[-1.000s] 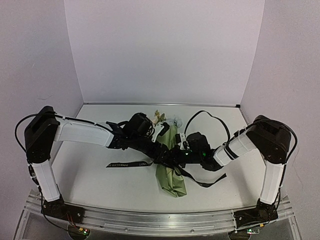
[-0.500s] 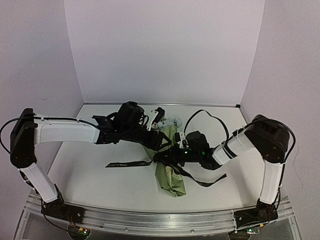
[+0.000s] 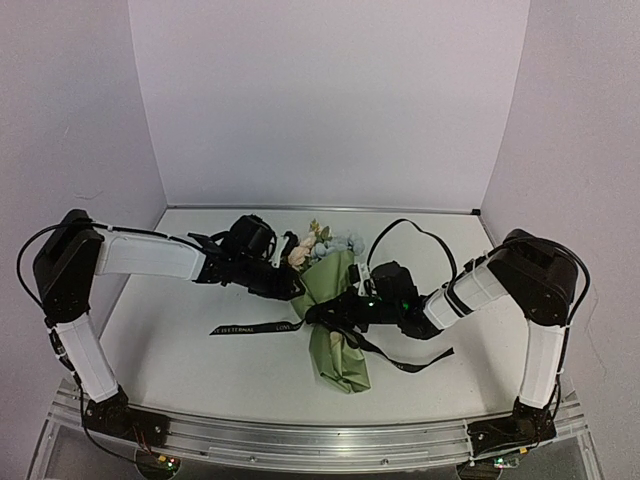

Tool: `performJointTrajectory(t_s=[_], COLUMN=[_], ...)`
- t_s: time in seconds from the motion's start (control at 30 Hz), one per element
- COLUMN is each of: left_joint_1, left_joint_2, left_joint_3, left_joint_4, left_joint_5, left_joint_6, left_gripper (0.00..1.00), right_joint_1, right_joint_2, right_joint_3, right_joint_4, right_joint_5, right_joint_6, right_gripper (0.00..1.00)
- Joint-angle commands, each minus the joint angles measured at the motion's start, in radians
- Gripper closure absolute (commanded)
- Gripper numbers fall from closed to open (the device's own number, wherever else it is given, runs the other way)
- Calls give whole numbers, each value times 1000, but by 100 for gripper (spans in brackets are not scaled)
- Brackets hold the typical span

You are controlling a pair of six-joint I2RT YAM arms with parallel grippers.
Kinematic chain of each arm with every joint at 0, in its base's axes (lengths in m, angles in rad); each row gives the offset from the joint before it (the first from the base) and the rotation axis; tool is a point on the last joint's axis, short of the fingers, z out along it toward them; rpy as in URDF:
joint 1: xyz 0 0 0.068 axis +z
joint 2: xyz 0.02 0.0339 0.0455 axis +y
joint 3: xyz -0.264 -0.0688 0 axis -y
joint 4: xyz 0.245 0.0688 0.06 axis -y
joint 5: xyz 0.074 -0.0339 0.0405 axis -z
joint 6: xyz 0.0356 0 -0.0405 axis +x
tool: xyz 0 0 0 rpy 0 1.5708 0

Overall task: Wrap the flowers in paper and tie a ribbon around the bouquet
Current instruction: Cross the half-tied ribbon over the folded bouquet.

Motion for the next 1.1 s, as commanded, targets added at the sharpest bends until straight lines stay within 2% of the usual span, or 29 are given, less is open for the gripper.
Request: performJointTrajectory(t_s=[0.0, 0.17, 0.63, 0.9, 1.07], left_joint_1=[-5, -8, -9, -11, -8], left_joint_2=[59, 96, 150, 160, 111], left_joint_3=[66, 96, 150, 162, 129], left_joint_4=[-24, -30, -41, -43, -25], left_joint_5=[116, 187, 261, 255, 194], left_joint_6=[-9, 4, 31, 32, 13], left_gripper=[72, 68, 57, 53, 50], right_joint_1=[-5, -6, -6, -5, -6], right_joint_2=[2, 2, -1, 0, -2], right_joint_3=[27, 30, 50, 53, 48], right_joint_4=[16, 14, 1, -1, -2], right_joint_5=[4, 0, -26, -37, -35], right_joint_6=[-9, -14, -25, -27, -27], right_gripper=[100, 100, 100, 100, 100])
